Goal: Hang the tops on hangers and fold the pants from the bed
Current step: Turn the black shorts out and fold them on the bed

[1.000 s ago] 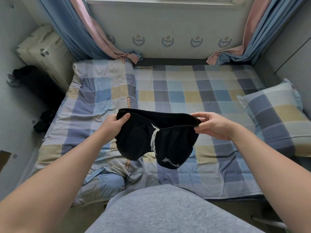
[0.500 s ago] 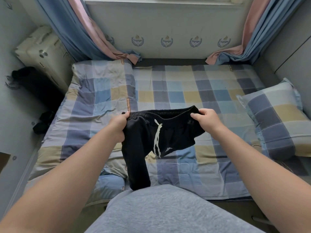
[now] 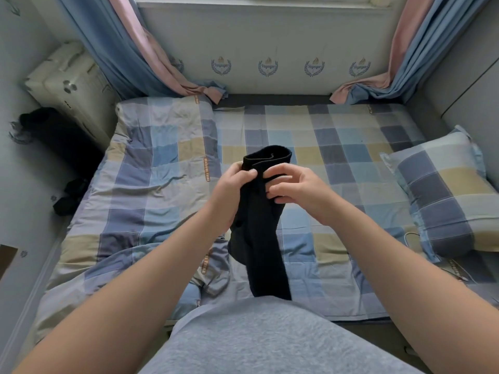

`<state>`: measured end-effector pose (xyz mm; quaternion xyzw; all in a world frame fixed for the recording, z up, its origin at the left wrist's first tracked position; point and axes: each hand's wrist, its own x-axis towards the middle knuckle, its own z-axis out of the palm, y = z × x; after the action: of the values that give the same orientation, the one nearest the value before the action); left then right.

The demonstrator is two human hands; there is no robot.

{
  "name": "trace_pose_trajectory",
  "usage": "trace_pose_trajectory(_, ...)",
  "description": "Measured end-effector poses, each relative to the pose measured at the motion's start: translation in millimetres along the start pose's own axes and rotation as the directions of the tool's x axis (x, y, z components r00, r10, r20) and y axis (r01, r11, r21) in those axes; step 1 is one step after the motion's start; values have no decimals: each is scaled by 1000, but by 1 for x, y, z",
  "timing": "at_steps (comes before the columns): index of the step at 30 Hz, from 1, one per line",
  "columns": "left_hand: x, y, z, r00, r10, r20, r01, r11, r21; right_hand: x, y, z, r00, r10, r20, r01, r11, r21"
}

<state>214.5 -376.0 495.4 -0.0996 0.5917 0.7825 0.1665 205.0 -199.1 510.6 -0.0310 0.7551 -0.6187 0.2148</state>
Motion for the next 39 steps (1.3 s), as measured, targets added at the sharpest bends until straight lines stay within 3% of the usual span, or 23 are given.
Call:
trace_pose_trajectory(3,-6,0,-4,996,28,89,-44,984,175,-4,0,-3,996,-89,-2,88,989,-122)
trace_pose_trajectory(6,-7,-5,-6,995,64,72,-87,919,385,-6,4,-10,986,-164,-33,159,978,-136)
trace_pose_trajectory(9,-8,-11,-11,997,70,42,-81,918,389,-4,21,-25,962,-181,-207,142,972,-190)
trace_pose_trajectory(11,-8,-12,-18,997,42,61,-61,941,333,-7,36,-35,970,-57,-237,25,991,-134)
trace_pose_trajectory(14,-5,-12,-27,988,-9,154,-32,964,264,-12,68,-40,989,149,-13,-148,988,49)
trace_pose_trajectory(16,-2,-11,-30,978,-38,206,-14,969,245,-14,86,-36,968,183,171,-206,971,125)
trace_pose_trajectory(18,3,-13,-33,973,-70,219,12,966,257,-14,96,-30,947,192,258,-238,958,162)
trace_pose_trajectory(21,9,-22,-35,972,-116,204,54,956,289,-11,105,-23,949,210,233,-250,955,157)
trace_pose_trajectory(23,15,-31,-37,967,-146,209,66,935,348,-8,115,-20,966,229,121,-247,954,171)
trace_pose_trajectory(25,21,-41,-42,954,-179,239,31,856,516,-7,127,-17,968,252,4,-248,952,181)
trace_pose_trajectory(28,27,-60,-44,957,-190,219,-67,591,804,-6,143,-12,954,289,-74,-272,945,182)
trace_pose_trajectory(32,43,-79,-38,987,-48,152,-127,337,933,6,147,-11,938,310,-154,-293,948,124)
trace_pose_trajectory(36,63,-69,-27,996,1,84,-81,299,951,31,129,-24,944,235,-232,-238,971,14)
trace_pose_trajectory(39,77,-49,-19,987,111,113,-144,328,933,49,106,-40,944,149,-295,-176,982,-70)
